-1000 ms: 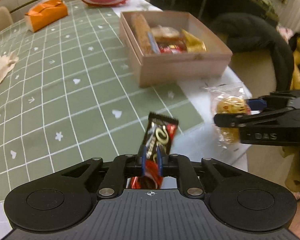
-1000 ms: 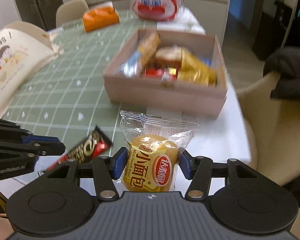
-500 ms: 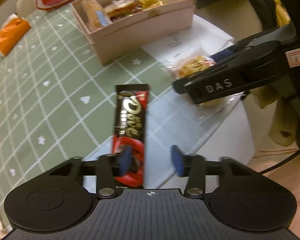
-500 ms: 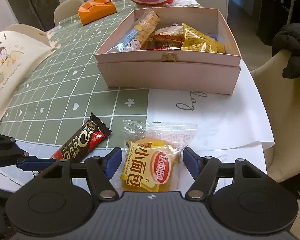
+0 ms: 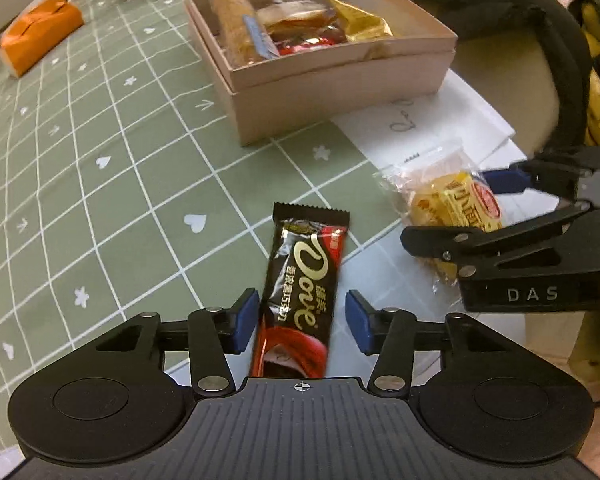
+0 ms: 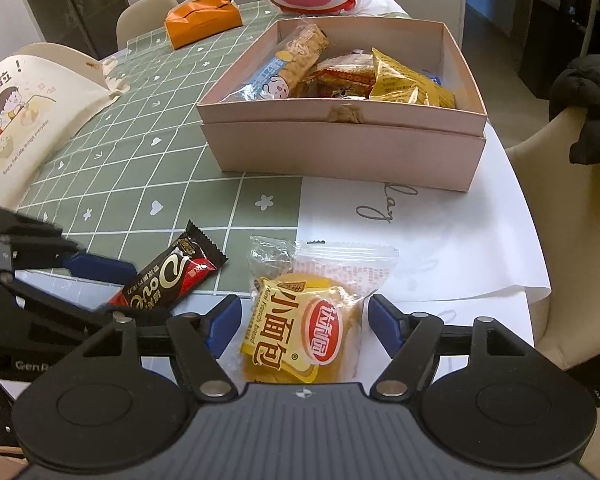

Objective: Organize snacks

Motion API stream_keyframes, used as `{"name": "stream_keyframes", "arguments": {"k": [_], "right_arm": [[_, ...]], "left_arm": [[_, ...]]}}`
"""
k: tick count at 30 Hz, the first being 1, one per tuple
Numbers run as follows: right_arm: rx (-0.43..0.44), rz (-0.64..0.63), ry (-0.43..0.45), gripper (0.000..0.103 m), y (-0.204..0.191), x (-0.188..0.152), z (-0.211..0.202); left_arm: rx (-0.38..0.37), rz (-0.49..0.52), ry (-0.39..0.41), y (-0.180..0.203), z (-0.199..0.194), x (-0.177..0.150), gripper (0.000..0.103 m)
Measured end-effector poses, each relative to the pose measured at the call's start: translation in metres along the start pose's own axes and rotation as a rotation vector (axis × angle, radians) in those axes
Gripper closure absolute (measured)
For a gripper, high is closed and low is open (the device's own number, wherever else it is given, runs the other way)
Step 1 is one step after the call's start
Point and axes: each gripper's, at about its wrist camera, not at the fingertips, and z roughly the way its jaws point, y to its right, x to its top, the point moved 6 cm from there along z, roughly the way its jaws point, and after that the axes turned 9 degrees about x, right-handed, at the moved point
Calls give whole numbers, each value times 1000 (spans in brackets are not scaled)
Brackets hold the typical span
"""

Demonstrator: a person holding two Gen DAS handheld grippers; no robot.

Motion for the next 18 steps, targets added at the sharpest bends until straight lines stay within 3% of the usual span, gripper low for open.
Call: {"name": "stream_keyframes", "arguments": {"k": [5,10,12,18], "right_arm": [[-20,-17,-4,32,-2,-2,1],[-39,-40,-13,32,-4,-2,2],[-48,-50,-17,45,-5,-1,1],[-28,-36,-7,48,-4,4,-12]], "left_arm": [[30,-8,-13,1,-2,-2,56],[29,-16,25,1,-3,-7,59],[-6,-65,29,-3,-5,-9,59],[-41,-104,60,-5,-17,-15,59]]}}
